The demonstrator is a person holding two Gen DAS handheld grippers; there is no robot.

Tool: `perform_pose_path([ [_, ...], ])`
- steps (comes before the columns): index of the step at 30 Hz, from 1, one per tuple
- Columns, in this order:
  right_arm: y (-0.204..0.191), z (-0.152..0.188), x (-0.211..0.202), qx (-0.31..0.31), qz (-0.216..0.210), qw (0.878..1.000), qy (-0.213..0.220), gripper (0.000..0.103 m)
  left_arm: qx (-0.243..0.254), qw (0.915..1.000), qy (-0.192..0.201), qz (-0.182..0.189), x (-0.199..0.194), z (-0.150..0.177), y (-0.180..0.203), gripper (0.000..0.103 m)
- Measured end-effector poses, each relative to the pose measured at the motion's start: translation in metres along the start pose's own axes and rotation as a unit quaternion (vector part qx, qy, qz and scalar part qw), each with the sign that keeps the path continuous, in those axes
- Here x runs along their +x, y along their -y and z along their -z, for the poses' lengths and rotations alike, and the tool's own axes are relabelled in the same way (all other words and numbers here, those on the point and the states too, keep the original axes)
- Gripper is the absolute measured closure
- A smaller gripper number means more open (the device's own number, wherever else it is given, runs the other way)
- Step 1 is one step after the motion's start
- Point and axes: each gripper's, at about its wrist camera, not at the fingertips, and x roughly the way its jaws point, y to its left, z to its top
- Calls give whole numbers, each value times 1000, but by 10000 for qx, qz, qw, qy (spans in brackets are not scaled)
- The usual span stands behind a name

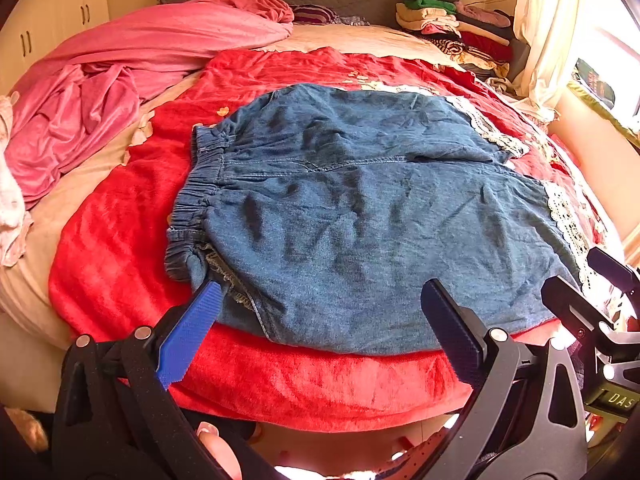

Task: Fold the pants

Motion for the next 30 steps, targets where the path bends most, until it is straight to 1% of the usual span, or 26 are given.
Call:
perform_pose_path([
  [7,0,-7,11,-45,-69,9999,-63,4,-11,10000,-31,0,12,-8,-2,9],
  [12,-5,-28,24,-271,-273,9992,-98,4,-81,9999,-66,31,25,-20,-15,9],
  [16,-13,-61,40,-454,-544,9974,-160,4,-162,9998,-85,41,36,-38,-37,9],
  [21,-29,-111,67,-904,-679,9936,-88,4,-258,9995,-97,-146,58,-71,-76,9],
  [24,-39,-141,94,-1156,-744,9904,-158,4,-317,9987,-102,-376,76,-94,-104,9],
  [25,-42,-150,104,-1233,-739,9895,-175,4,-339,9986,-110,-392,82,-100,-113,9],
  [27,-48,-166,125,-1431,-723,9867,-253,4,-380,9977,-242,-498,98,-113,-131,9],
  [29,-55,-182,149,-1656,-877,9814,-424,4,-396,9975,-347,-463,116,-124,-145,9],
  [30,-58,-189,160,-1762,-841,9796,-477,4,-408,9970,-451,-476,127,-130,-152,9],
])
